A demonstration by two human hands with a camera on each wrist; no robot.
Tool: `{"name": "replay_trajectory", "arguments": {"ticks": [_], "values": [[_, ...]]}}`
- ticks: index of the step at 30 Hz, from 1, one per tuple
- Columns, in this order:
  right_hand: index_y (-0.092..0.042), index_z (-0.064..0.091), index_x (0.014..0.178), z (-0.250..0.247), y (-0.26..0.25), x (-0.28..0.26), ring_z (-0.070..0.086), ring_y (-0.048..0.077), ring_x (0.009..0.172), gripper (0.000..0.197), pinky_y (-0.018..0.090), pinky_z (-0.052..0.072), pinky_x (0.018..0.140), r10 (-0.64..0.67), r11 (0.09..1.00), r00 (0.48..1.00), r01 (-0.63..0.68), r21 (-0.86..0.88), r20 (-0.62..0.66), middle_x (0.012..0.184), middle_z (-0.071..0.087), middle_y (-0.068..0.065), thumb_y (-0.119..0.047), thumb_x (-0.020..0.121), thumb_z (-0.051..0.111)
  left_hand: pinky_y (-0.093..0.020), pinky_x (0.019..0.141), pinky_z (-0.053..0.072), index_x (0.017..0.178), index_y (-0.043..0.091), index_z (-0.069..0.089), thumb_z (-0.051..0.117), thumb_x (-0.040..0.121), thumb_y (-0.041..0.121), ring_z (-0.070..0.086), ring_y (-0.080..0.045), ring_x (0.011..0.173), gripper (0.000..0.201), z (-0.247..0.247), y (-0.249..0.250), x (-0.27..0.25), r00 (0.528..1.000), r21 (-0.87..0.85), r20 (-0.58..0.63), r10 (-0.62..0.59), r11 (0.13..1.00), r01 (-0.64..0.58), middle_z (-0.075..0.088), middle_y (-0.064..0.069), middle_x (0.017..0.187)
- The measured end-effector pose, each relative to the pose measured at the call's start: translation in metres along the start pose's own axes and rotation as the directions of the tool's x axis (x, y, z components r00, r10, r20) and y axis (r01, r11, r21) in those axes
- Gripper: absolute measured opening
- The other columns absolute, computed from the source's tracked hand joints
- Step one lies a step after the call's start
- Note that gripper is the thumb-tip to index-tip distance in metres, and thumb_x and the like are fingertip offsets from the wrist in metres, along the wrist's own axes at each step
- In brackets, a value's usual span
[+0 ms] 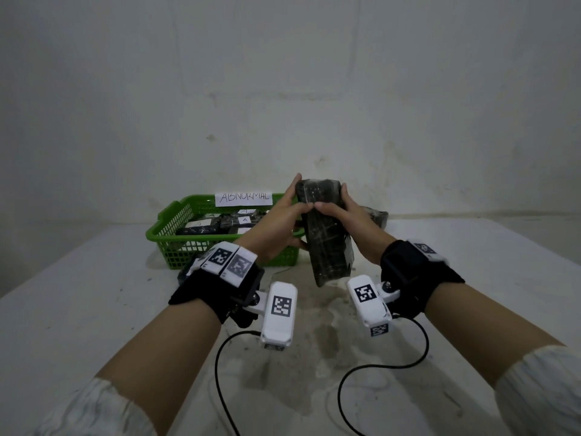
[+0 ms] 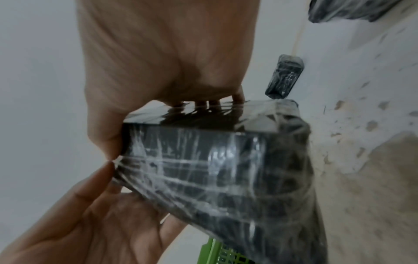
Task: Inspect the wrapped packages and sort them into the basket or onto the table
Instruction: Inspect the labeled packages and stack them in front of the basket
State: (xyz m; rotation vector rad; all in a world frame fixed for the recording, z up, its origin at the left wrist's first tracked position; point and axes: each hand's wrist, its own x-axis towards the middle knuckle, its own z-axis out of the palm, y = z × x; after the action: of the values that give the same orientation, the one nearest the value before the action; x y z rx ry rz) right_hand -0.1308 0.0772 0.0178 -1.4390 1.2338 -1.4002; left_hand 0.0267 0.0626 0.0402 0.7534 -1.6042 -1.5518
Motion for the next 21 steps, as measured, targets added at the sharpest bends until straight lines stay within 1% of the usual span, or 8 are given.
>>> {"name": "replay_trajectory", "arguments": {"ticks": [2,4,5,9,12,15,19,21], "values": [[-0.017,0.031,0.148,0.000,0.000,-0.001,0.067,0.012,0.101,0.069,0.016,0.053,0.073,-0.022,1.000,0.999,0.022,0.007,-0.024,0.119,0.066,-0.001,-0.031,0.089,0.064,-0.042,0.062,0.058,0.149,0.042,0.015,0.042,0.100,0.016,0.057,-0.026,0.107,0.061,0.000,0.000,-0.002,1.000,0.011,0.015,0.004,1.000,-0.005,0.051,-0.006,0.131],[-0.018,0.047,0.133,0.001,-0.001,-0.002,0.068,0.015,0.097,0.046,0.018,0.054,0.071,-0.055,0.998,0.997,0.056,0.014,-0.053,0.117,0.067,0.004,-0.025,0.091,0.062,-0.041,0.062,0.059,0.149,0.039,0.015,0.042,0.100,0.016,0.059,-0.023,0.105,0.060,0.002,-0.001,-0.002,0.999,0.055,-0.001,0.038,0.998,-0.038,0.052,-0.006,0.133],[-0.018,0.047,0.132,0.001,-0.001,-0.002,0.068,0.015,0.096,0.044,0.017,0.054,0.070,-0.052,0.998,0.997,0.053,0.019,-0.060,0.118,0.067,0.006,-0.025,0.091,0.063,-0.040,0.062,0.060,0.149,0.038,0.015,0.041,0.101,0.016,0.059,-0.023,0.107,0.059,0.003,-0.003,-0.001,0.998,0.081,-0.014,0.059,0.995,-0.057,0.051,-0.007,0.135],[-0.020,0.021,0.152,-0.002,0.003,-0.001,0.068,0.009,0.097,0.080,0.015,0.053,0.067,0.016,1.000,0.999,-0.015,-0.022,0.031,0.125,0.063,0.004,-0.027,0.087,0.068,-0.031,0.053,0.058,0.149,0.034,0.018,0.040,0.101,0.016,0.062,-0.015,0.098,0.056,0.002,-0.008,0.000,0.992,0.117,-0.059,0.114,0.987,-0.107,0.052,-0.007,0.135],[-0.021,0.034,0.146,-0.006,0.005,-0.003,0.069,0.007,0.086,0.067,0.016,0.052,0.064,-0.006,1.000,1.000,0.006,0.000,-0.005,0.121,0.063,0.008,-0.017,0.087,0.067,-0.024,0.051,0.055,0.149,0.034,0.022,0.045,0.099,0.019,0.063,-0.007,0.090,0.057,-0.001,-0.010,0.001,0.990,0.136,-0.047,0.130,0.983,-0.123,0.060,0.000,0.117],[-0.018,0.040,0.142,-0.008,0.007,-0.002,0.070,0.003,0.080,0.055,0.015,0.052,0.059,-0.026,0.998,0.999,0.028,0.056,-0.042,0.109,0.066,0.000,-0.016,0.091,0.062,-0.019,0.057,0.054,0.147,0.028,0.029,0.046,0.099,0.017,0.062,-0.003,0.087,0.052,0.002,-0.013,0.000,0.992,0.169,-0.023,0.122,0.979,-0.116,0.062,0.010,0.103],[-0.026,0.023,0.151,-0.005,0.009,-0.002,0.068,0.001,0.092,0.078,0.017,0.053,0.066,0.035,0.999,0.998,-0.035,-0.008,0.050,0.122,0.064,-0.006,-0.025,0.087,0.068,-0.014,0.061,0.054,0.146,0.022,0.033,0.044,0.099,0.011,0.064,0.006,0.076,0.050,-0.001,-0.014,0.001,0.978,0.159,-0.084,0.189,0.972,-0.174,0.062,0.012,0.100],[-0.029,0.013,0.153,-0.003,0.011,-0.002,0.067,0.005,0.099,0.092,0.021,0.053,0.072,0.066,0.998,0.996,-0.065,-0.022,0.066,0.127,0.062,-0.006,-0.025,0.083,0.072,-0.018,0.065,0.056,0.146,0.023,0.032,0.047,0.098,0.014,0.065,0.004,0.076,0.051,-0.004,-0.015,0.002,0.978,0.157,-0.090,0.186,0.973,-0.171,0.063,0.011,0.099]]}}
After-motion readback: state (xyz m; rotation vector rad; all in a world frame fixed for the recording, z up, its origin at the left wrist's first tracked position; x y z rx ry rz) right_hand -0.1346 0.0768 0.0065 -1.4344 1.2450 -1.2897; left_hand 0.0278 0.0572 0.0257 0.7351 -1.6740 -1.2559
